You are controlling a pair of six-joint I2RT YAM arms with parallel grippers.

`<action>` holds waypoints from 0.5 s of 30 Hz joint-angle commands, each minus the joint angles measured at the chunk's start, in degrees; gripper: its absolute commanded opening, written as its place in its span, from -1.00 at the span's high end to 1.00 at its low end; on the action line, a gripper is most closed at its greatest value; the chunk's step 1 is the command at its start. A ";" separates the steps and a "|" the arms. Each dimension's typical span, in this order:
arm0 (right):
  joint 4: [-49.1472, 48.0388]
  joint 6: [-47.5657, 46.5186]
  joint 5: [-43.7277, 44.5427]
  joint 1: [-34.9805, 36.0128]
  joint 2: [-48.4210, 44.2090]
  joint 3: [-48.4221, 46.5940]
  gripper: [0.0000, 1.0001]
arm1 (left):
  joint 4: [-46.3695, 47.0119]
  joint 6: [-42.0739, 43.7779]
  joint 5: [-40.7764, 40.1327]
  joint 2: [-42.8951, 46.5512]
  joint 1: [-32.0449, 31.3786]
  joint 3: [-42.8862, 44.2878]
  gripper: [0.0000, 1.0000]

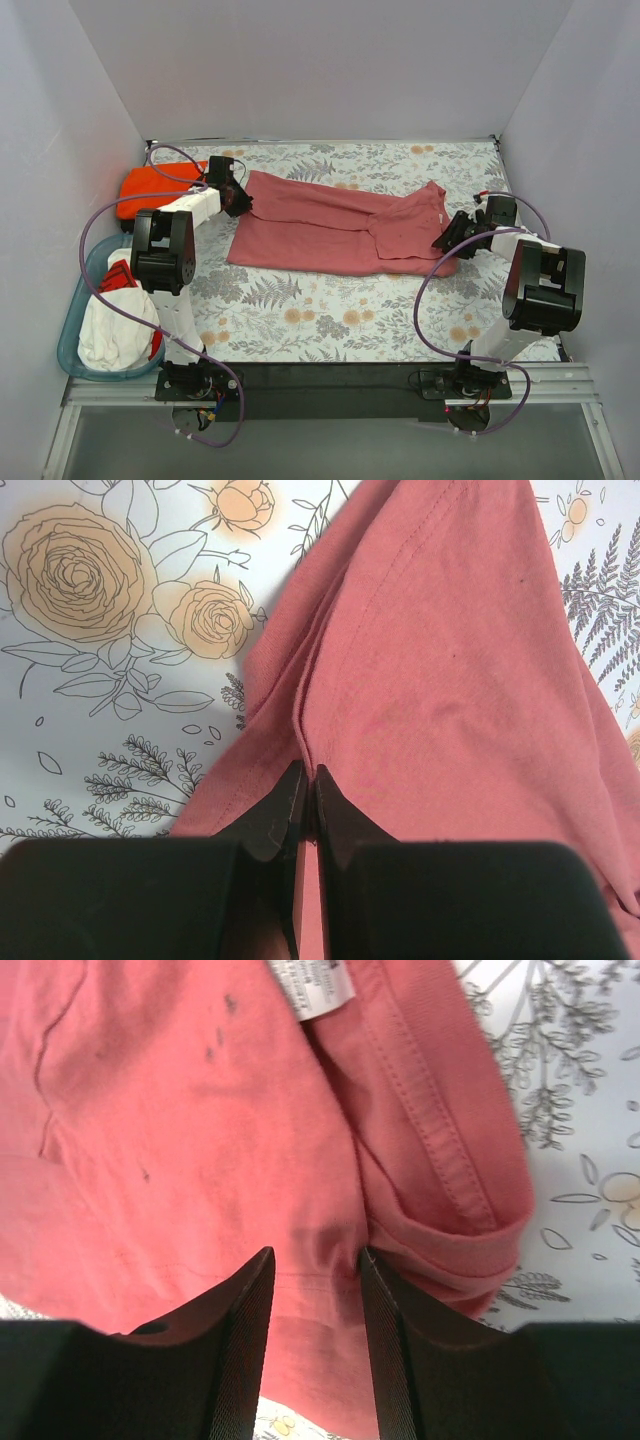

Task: Fold and stack the t-shirts
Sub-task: Flatten the tshirt out

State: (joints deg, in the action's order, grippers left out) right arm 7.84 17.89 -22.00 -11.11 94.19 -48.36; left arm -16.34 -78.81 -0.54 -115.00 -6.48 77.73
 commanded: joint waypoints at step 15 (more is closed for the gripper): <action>-3.35 -0.58 -3.06 0.39 -0.68 -0.34 0.24 | -0.62 0.85 0.45 3.64 0.24 -0.04 1.00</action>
State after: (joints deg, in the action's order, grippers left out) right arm 5.82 17.63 -27.05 -10.74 94.28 -48.38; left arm -16.40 -78.61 -0.54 -114.98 -6.48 77.73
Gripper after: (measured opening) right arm 0.383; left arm 0.026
